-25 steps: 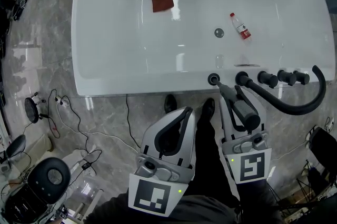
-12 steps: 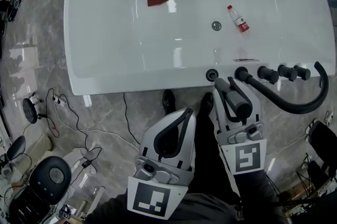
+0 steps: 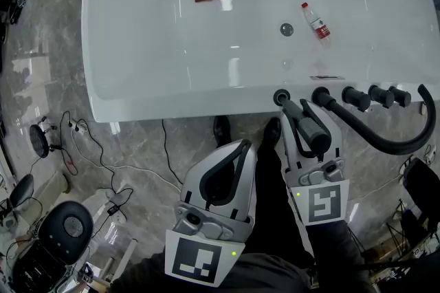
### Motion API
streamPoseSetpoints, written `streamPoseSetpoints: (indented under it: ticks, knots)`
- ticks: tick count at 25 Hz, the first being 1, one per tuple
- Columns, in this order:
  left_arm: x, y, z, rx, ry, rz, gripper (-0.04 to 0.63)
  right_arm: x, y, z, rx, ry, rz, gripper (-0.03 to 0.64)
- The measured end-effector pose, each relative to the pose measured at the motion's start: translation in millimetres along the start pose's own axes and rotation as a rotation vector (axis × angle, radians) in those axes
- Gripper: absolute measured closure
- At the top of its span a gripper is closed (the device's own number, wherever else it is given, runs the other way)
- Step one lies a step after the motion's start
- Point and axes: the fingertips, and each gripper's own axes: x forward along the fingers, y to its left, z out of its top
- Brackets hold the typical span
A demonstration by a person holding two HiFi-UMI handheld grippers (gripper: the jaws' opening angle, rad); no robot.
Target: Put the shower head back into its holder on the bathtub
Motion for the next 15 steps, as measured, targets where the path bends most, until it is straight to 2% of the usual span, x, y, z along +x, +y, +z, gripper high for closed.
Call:
streamPoseSetpoints:
  ticks: [15]
  knots:
    - [12, 11, -6, -0.012, 0.018, 0.012, 0.591, 13, -2, -23, -0.001, 0.047, 0.014, 0.483]
